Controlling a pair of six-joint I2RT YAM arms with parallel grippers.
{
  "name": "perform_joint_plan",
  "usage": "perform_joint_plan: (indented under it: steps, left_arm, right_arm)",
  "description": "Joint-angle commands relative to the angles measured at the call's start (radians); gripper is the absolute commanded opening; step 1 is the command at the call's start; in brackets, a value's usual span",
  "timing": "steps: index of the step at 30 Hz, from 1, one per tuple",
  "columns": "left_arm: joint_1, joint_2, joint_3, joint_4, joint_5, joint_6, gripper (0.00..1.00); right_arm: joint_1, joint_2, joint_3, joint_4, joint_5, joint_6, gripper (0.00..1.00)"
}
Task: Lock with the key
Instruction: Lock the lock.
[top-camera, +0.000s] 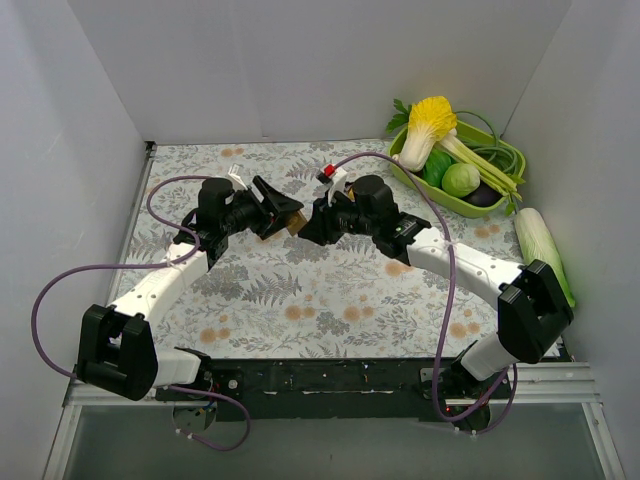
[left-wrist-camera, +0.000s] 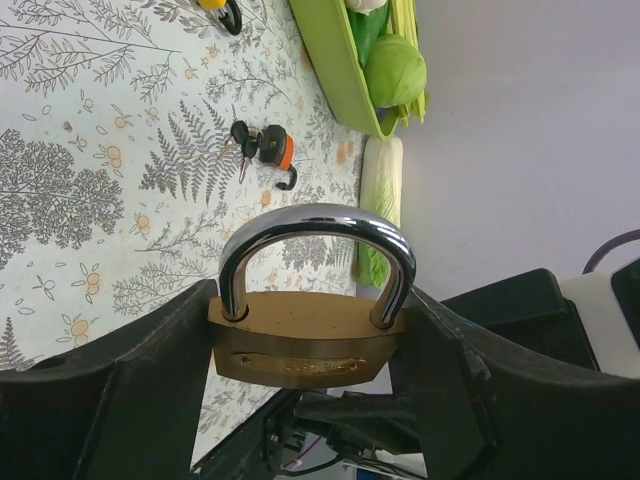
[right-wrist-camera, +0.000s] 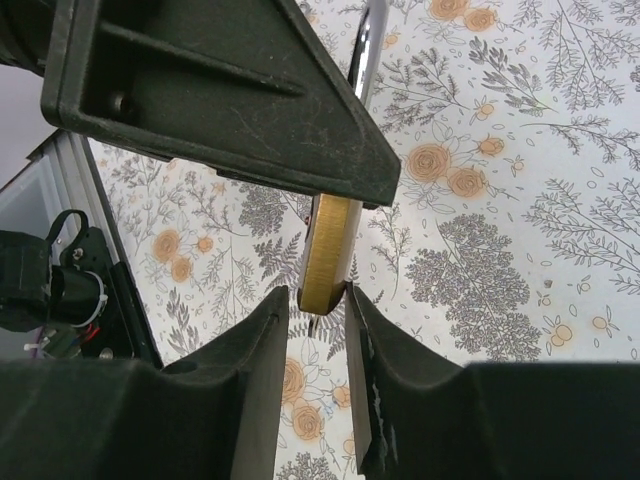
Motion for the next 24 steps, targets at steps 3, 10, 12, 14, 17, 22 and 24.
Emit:
perform_joint_plan:
  steps: [3,10,12,14,17,22,24]
  left_arm:
    - [0.006,-0.018,0.023,0.08,0.031,-0.055,0.0]
    - [0.015,-0.017,0.018,0.082,0.026,-0.066,0.0]
    - [0.015,-0.017,0.02,0.077,0.021,-0.068,0.0]
    - [0.017,-0.018,0.023,0.074,0.012,-0.066,0.0]
    - [0.018,-0.015,0.031,0.063,0.0,-0.068,0.0]
    - [0.059,0.0,0.034,0.057,-0.028,-0.083,0.0]
    - [0.081,0.018,0.04,0.068,-0.038,-0.092,0.0]
  right_arm:
    - [0.012,0.013,0.03,0.04,0.011,-0.027,0.3]
    - [0.025,0.016,0.029,0.02,0.037,-0.038,0.3]
    - [0.024,0.022,0.035,0.019,0.038,-0.038,0.12]
    - [0.024,0.029,0.041,0.016,0.044,-0.039,0.01]
    - [0.024,0.036,0.055,-0.001,0.041,-0.036,0.01]
    - [0.028,0.027,0.041,0.002,0.044,-0.018,0.01]
    - [0.032,0.021,0.039,0.005,0.038,-0.015,0.01]
